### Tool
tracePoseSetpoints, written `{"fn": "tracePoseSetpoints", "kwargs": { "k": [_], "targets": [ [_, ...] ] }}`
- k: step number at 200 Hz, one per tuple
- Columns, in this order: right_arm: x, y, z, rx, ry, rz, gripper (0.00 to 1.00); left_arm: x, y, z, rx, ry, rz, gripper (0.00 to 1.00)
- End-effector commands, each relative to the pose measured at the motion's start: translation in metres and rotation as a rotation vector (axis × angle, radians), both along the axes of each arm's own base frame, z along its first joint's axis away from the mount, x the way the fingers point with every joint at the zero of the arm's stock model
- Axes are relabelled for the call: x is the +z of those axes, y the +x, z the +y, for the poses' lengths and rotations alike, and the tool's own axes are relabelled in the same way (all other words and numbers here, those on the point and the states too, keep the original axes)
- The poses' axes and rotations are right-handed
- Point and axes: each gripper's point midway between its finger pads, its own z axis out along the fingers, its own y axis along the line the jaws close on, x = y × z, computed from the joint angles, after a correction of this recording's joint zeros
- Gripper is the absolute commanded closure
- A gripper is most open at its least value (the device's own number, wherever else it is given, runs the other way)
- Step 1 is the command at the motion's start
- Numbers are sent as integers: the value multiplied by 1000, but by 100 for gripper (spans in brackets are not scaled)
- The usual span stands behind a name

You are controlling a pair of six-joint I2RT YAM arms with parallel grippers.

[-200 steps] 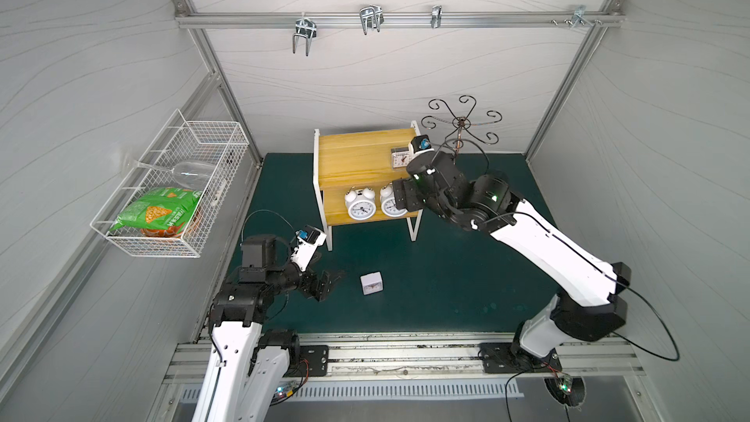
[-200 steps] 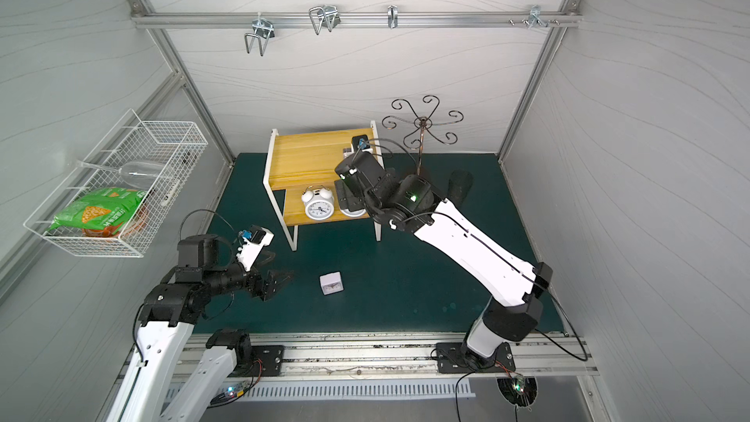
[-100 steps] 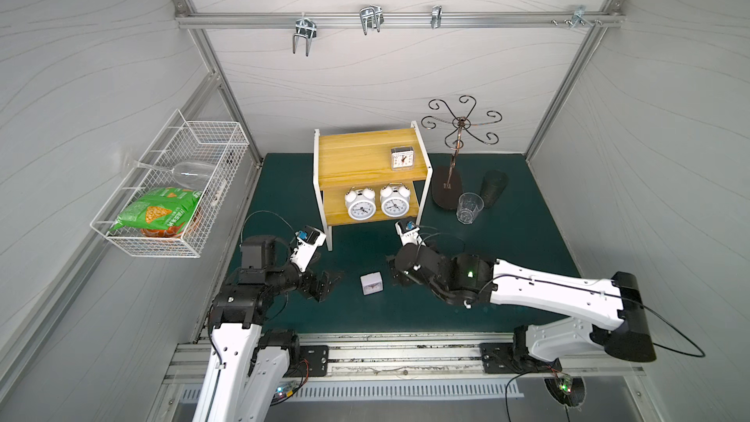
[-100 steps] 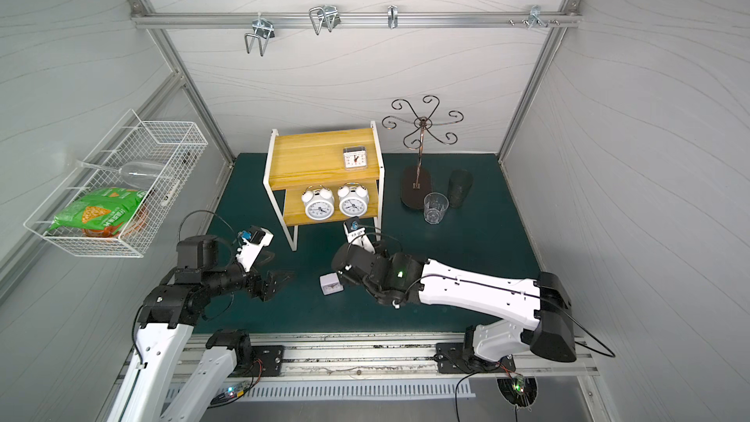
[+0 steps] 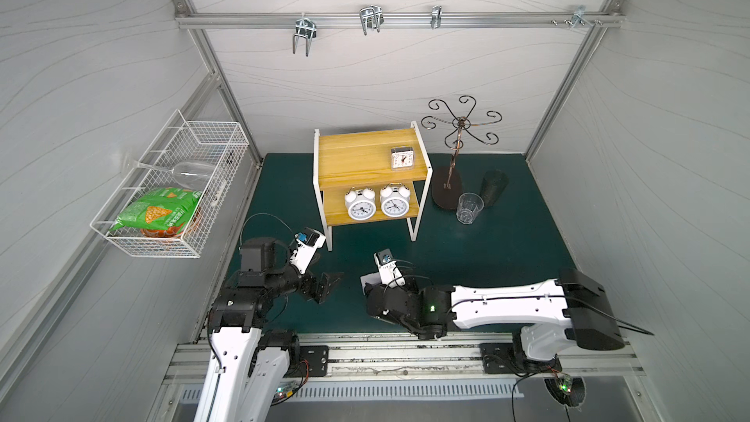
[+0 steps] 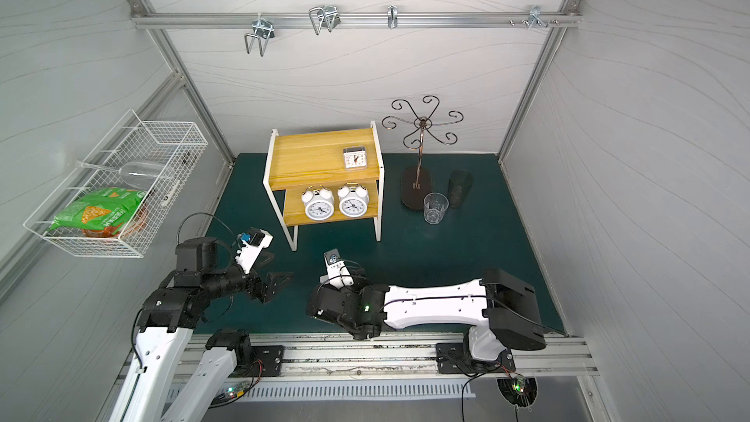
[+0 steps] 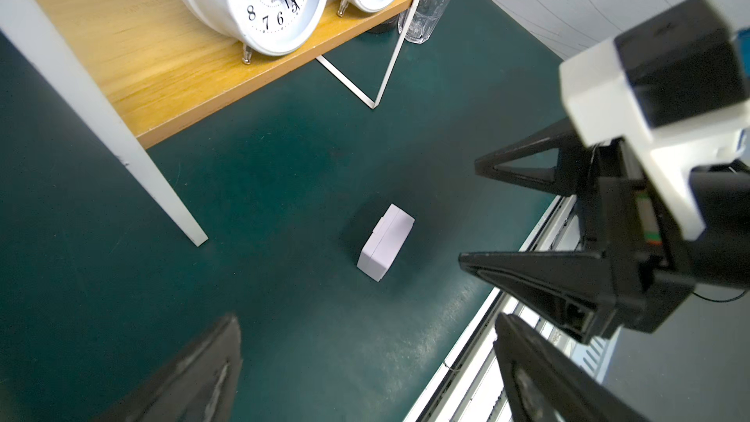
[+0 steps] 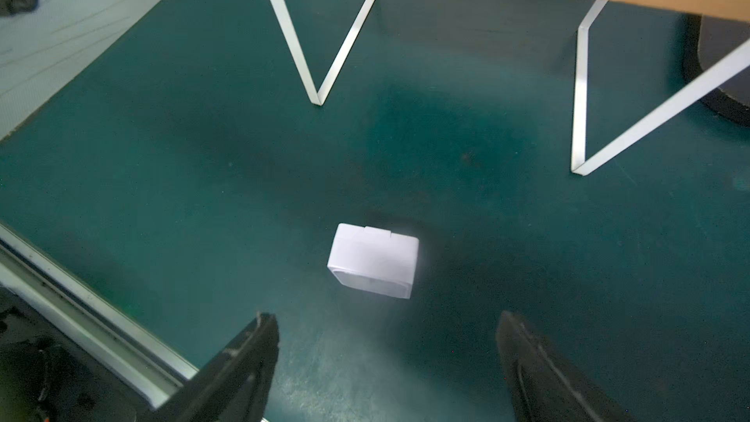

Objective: Place the alarm clocks on the shelf by style
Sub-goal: Pick up the alarm from the center of the board.

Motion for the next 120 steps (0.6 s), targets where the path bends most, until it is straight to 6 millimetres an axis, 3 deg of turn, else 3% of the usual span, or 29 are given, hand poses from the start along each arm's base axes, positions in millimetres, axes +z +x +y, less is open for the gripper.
{"fn": "tracePoseSetpoints", "kwargs": {
  "k": [1, 54, 120],
  "targets": [
    [-5, -4, 15, -12, 38, -20, 11, 6, 4, 0, -9, 6, -51, 1],
    [-35, -5, 26, -12, -2, -34, 10, 6, 3, 0, -3, 10, -53, 1],
    [-65, 11, 34, -25, -16, 11, 11, 6, 3, 1, -4, 14, -56, 1]
  ]
}}
